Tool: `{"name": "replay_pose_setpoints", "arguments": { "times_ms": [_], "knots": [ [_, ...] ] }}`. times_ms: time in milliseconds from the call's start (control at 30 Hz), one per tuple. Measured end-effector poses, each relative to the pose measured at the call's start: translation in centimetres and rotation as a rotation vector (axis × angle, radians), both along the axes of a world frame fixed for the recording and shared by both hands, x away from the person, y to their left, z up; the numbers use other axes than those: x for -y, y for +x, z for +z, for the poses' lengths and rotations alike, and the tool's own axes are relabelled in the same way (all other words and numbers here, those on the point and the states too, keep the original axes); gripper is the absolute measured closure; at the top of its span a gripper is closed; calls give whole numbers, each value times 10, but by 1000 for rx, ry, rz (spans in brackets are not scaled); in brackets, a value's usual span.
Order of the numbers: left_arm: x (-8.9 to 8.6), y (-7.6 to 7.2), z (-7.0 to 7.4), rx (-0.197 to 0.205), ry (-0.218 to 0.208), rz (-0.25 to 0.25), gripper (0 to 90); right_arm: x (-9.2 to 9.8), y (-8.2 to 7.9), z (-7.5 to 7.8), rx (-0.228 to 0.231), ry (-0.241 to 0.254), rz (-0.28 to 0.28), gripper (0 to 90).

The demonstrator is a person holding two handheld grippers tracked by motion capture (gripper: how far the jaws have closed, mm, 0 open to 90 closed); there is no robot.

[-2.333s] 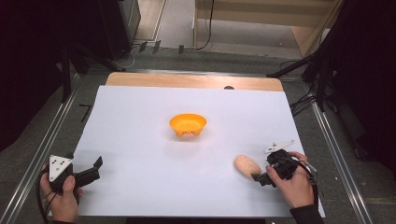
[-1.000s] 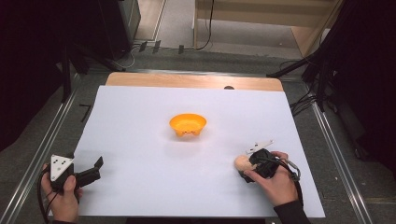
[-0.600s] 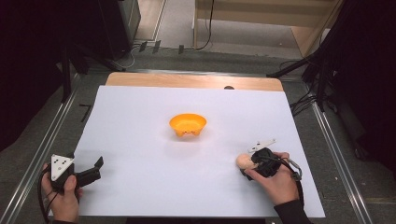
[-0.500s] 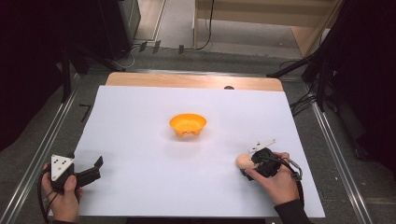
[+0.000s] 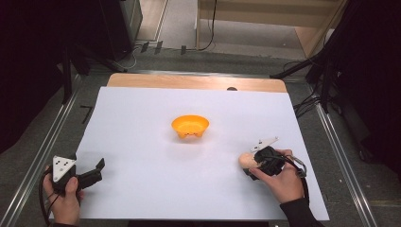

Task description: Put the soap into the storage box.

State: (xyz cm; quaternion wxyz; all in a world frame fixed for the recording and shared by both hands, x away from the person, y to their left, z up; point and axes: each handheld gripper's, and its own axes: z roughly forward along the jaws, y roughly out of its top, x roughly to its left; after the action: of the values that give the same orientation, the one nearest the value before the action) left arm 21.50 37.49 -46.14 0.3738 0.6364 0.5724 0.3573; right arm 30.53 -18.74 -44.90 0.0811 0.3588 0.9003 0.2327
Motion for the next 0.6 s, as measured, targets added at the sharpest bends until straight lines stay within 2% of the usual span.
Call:
{"name": "replay_pose_setpoints", "arguments": {
  "times_ms": [100,600],
  "knots": [
    [0,0,0,0,0,0,45,-1,4,3,-3,8,16,335],
    [0,1,0,-4,2,2,45,-9,23,12,39,8,104,334]
  ]
}}
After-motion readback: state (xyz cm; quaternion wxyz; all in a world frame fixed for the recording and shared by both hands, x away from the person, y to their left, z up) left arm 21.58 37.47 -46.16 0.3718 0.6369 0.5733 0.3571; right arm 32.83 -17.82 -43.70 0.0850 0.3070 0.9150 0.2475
